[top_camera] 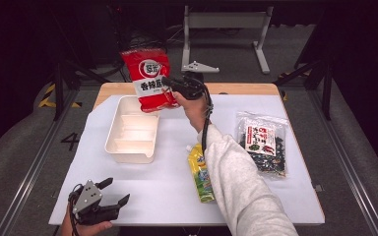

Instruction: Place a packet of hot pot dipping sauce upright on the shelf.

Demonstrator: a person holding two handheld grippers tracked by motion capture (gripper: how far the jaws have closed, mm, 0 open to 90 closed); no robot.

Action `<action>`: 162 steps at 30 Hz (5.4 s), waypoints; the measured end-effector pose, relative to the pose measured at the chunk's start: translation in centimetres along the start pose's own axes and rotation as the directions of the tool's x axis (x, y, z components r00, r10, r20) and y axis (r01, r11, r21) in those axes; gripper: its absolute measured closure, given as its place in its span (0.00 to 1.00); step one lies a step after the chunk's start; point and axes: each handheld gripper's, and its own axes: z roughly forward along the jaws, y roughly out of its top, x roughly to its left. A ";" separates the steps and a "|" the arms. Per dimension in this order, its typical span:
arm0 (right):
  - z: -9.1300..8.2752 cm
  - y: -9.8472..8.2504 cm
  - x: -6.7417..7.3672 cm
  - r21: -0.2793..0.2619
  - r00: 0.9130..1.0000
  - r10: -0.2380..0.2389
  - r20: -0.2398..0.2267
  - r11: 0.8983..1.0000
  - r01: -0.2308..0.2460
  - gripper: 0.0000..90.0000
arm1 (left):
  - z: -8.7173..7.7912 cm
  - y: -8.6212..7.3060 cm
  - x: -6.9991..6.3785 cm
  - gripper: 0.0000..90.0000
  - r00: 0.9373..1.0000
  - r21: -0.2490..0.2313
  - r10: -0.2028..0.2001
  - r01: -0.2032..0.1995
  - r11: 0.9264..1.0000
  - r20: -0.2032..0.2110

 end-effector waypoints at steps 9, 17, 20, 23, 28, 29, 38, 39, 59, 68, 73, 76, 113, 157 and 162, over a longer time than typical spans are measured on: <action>3.3 -1.1 0.0 0.016 1.000 0.003 -0.009 1.000 -0.003 0.94 | -0.1 0.1 -0.3 0.24 1.000 0.000 -0.013 0.013 1.000 -0.007; 5.2 -2.1 0.4 0.020 0.999 0.007 -0.036 1.000 -0.006 0.94 | -0.1 0.0 -0.7 0.24 1.000 0.010 -0.009 0.009 1.000 -0.002; 5.9 -2.4 0.6 0.022 0.999 0.012 -0.046 1.000 -0.011 0.94 | -0.1 -0.1 -0.8 0.24 1.000 0.011 -0.006 0.006 1.000 0.000; 6.6 -2.7 0.9 0.028 0.998 0.003 -0.056 1.000 -0.001 0.94 | 0.0 0.0 -0.9 0.24 1.000 0.011 0.003 -0.003 1.000 0.003; 7.4 -3.3 1.1 0.030 0.998 0.017 -0.068 0.999 -0.015 0.93 | -0.1 -0.1 -0.9 0.24 1.000 0.009 0.004 -0.004 1.000 0.007; 7.6 -3.5 1.1 0.032 0.997 0.019 -0.069 0.999 -0.017 0.93 | -0.1 -0.1 -0.9 0.24 1.000 0.008 0.002 -0.002 1.000 0.009; 8.1 -5.6 0.2 0.080 0.993 0.063 -0.095 0.995 -0.056 0.89 | -0.2 -0.1 -1.0 0.24 1.000 0.009 0.005 -0.006 1.000 0.011; 8.1 -5.7 0.1 0.081 0.992 0.074 -0.100 0.995 -0.066 0.89 | -0.1 -0.1 -0.9 0.24 1.000 0.009 0.008 -0.008 1.000 0.010; 6.2 -5.8 -0.9 0.361 0.984 -0.092 -0.150 0.922 0.142 0.94 | 1.0 0.5 4.3 0.74 0.990 0.033 -0.091 0.095 0.995 -0.105; 5.6 -5.9 -0.9 0.316 0.990 -0.083 -0.117 0.942 0.116 0.86 | 1.4 0.5 7.1 0.92 0.976 0.026 -0.141 0.147 0.989 -0.168; 6.3 -6.6 -0.8 0.365 0.989 -0.082 -0.120 0.923 0.121 0.91 | 2.5 1.0 7.6 1.00 0.979 0.057 -0.123 0.134 0.989 -0.165; 6.4 -6.7 -0.7 0.369 0.989 -0.087 -0.120 0.921 0.126 0.92 | 3.2 1.4 7.7 1.00 0.983 0.078 -0.098 0.111 0.991 -0.158; 8.4 -7.3 1.9 0.489 0.958 -0.270 -0.100 0.825 0.284 0.98 | 3.9 2.4 4.6 1.00 1.000 0.104 0.019 -0.017 0.994 -0.019; -15.7 -9.1 0.4 0.395 0.965 -0.259 -0.039 0.883 0.253 0.83 | 7.4 5.2 -1.2 0.96 0.971 0.138 0.146 -0.173 0.975 0.188; -19.0 -10.6 -0.1 0.390 0.969 -0.244 -0.029 0.890 0.236 0.83 | 8.2 5.5 -1.7 0.95 0.965 0.142 0.156 -0.188 0.972 0.213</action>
